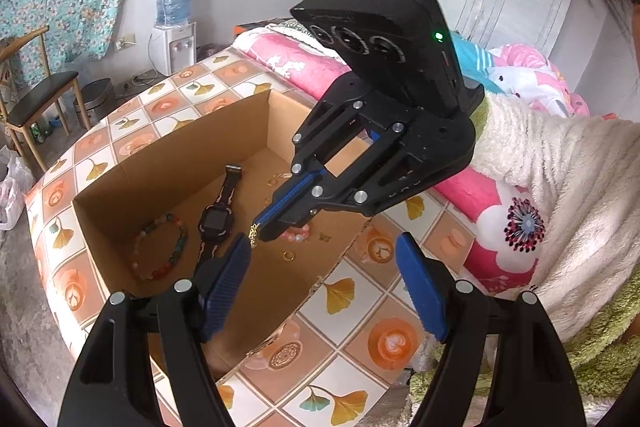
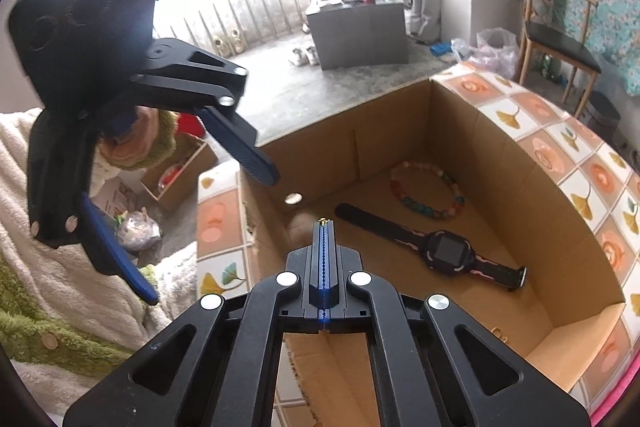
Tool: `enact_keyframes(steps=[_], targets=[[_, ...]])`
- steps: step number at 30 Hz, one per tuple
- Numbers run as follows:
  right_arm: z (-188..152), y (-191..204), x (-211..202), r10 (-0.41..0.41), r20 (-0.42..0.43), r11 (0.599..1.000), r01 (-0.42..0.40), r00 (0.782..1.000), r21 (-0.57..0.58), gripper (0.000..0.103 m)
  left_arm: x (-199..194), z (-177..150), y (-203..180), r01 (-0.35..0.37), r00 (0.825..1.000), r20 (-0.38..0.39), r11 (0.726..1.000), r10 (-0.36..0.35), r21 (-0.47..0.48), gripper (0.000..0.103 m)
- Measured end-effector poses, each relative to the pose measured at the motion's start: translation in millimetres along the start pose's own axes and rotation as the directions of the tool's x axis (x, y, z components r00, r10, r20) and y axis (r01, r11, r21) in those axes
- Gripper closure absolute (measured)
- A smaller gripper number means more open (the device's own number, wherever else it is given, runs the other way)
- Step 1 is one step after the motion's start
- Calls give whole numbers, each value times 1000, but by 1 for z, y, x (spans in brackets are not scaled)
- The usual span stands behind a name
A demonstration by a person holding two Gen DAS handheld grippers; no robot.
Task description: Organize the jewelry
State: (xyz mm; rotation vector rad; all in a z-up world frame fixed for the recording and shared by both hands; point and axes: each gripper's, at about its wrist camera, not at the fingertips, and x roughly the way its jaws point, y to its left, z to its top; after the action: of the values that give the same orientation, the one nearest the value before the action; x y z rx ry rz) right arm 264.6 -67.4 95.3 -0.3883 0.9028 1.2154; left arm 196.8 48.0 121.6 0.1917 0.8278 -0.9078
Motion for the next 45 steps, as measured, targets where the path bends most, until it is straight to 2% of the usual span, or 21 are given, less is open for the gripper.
enact_keyframes(steps=[3, 4, 5, 11, 13, 15, 17, 19, 22, 24, 25, 27, 29, 31, 33, 35, 37, 41, 42, 45], targets=[[4, -9, 10, -10, -45, 999, 12, 999, 45, 95, 1, -4, 1, -8, 1000, -5, 1000, 8, -9, 30], [5, -14, 13, -2, -55, 998, 5, 998, 66, 86, 1, -6, 2, -14, 1000, -5, 1000, 14, -11, 30], [6, -17, 14, 4, -59, 997, 1, 998, 82, 81, 1, -7, 2, -16, 1000, -6, 1000, 16, -12, 30], [5, -28, 10, 6, -50, 987, 2, 999, 160, 81, -3, -18, 6, -19, 1000, 8, 999, 19, -47, 30], [3, -29, 0, -15, -20, 980, 19, 1000, 196, 79, -6, -21, 7, -32, 999, 19, 997, 33, -67, 30], [0, -28, -12, -39, 15, 972, 34, 999, 233, 71, -8, -23, 4, -49, 998, 36, 996, 51, -76, 30], [-6, -24, -32, -92, 72, 957, 68, 993, 282, 58, -12, -26, 0, -70, 996, 57, 994, 76, -89, 30], [-15, -15, -53, -159, 123, 942, 113, 979, 317, 51, -18, -30, -6, -90, 991, 92, 990, 100, -109, 27], [-37, 7, -88, -287, 216, 900, 185, 933, 394, 36, -26, -36, -17, -128, 980, 135, 982, 147, -136, 22], [-57, 26, -107, -376, 267, 864, 232, 887, 447, 30, -30, -41, -27, -157, 969, 165, 975, 182, -157, 17], [-71, 38, -115, -427, 282, 836, 257, 859, 484, 24, -32, -44, -30, -162, 965, 177, 972, 192, -171, 15], [-90, 54, -122, -505, 285, 785, 297, 815, 543, 20, -33, -51, -38, -184, 955, 195, 960, 225, -210, 10], [-108, 66, -123, -560, 262, 736, 327, 786, 593, 15, -32, -57, -44, -209, 945, 201, 949, 258, -235, 7], [-124, 74, -116, -627, 176, 644, 377, 759, 665, 15, -29, -63, -48, -221, 938, 206, 939, 278, -262, 6], [-136, 75, -110, -657, 117, 585, 406, 745, 703, 15, -24, -68, -52, -263, 923, 202, 921, 327, -287, 6], [-146, 77, -106, -693, 51, 517, 446, 719, 730, 13, -20, -72, -52, -314, 903, 192, 897, 383, -311, 6], [-151, 78, -101, -741, -21, 440, 508, 672, 740, 13, -14, -75, -52, -370, 879, 174, 866, 444, -336, 5], [-158, 85, -101, -765, -50, 395, 528, 643, 751, 8, -9, -78, -49, -450, 835, 145, 809, 531, -378, 5], [-157, 86, -99, -773, -56, 384, 537, 632, 751, 8, -9, -79, -49, -492, 807, 126, 776, 577, -395, 5], [-149, 90, -91, -790, -53, 384, 561, 610, 734, 8, -9, -78, -48, -570, 751, 84, 707, 655, -420, 5]])
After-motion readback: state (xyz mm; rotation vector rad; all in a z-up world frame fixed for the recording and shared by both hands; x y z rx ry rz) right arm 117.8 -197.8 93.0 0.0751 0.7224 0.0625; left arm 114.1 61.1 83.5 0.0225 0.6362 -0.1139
